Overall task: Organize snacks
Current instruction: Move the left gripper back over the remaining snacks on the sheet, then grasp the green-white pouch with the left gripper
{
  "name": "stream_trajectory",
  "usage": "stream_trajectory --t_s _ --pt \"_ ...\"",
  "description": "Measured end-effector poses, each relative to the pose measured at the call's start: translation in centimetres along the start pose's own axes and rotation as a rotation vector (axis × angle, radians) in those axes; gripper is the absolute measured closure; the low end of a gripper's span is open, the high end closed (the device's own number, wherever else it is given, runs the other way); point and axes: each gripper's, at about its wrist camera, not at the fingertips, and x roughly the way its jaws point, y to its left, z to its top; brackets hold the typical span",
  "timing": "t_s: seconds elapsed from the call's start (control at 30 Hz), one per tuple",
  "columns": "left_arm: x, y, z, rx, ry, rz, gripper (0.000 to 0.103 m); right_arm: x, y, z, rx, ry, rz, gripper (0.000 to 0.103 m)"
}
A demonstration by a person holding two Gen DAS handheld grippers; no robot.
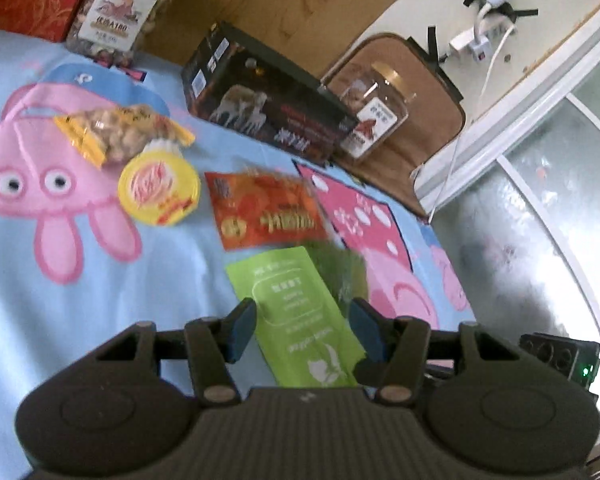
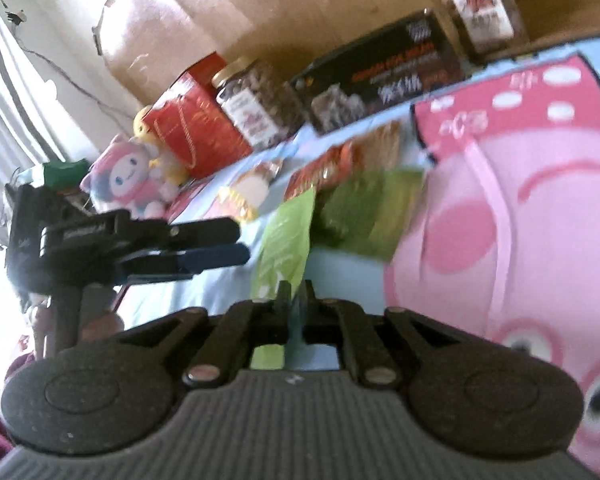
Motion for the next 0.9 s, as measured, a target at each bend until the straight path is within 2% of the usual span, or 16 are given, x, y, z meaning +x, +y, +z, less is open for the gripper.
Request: stream_trajectory --t_s 0.13,0.27,0.37,0.5,0.53,0.7,0.73,0.77,0.8,0.87,0.9 --pt "-0.8 0.1 -1.5 -0.005 0.011 0.021 0.051 0.7 -0.2 0.1 0.012 0.013 0.020 0.087" --pt "-1.4 0.5 -2.2 -0.016 -0.008 0.003 0.051 1.4 -1.2 0.3 0.078 0.043 0.094 0.087" --pt "-1.4 0.8 -1.9 -0.039 -0.001 -0.008 0.049 2.1 -1.2 0.4 0.114 0.082 0.153 0.095" --pt "-1.7 1.3 -1.6 -0.075 -0.001 -0.040 0.035 1.7 -2.5 0.4 0.274 0.061 0.282 0.099" --pt "-1.8 1.5 -1.5 -0.087 -0.006 -0.051 0.028 1.5 -3.0 0.3 0.325 0.050 0.320 0.099" --pt "-2.3 2.0 -1.0 -0.143 -0.028 -0.152 0.027 0.8 -5.0 0.2 0.514 0.008 0.464 0.099" --pt "-2.3 1.9 -0.7 -0.152 -0.029 -0.173 0.032 0.8 -5.1 0.4 0.530 0.007 0.482 0.099" --pt "-2.2 1.6 -0.4 -0.150 -0.029 -0.188 0.046 0.8 -4.9 0.7 0.533 0.007 0.488 0.099" --pt "-2.0 1.2 0.0 -0.137 -0.025 -0.197 0.055 0.8 -4.8 1.3 0.526 0.011 0.489 0.099" --pt "-1.6 0.3 1.2 -0.095 -0.033 -0.146 0.068 0.8 -4.4 2.3 0.504 0.003 0.483 0.099" --pt "-1.4 -0.1 1.9 -0.072 -0.042 -0.138 0.070 0.6 -4.4 3.0 0.491 -0.010 0.479 0.099"
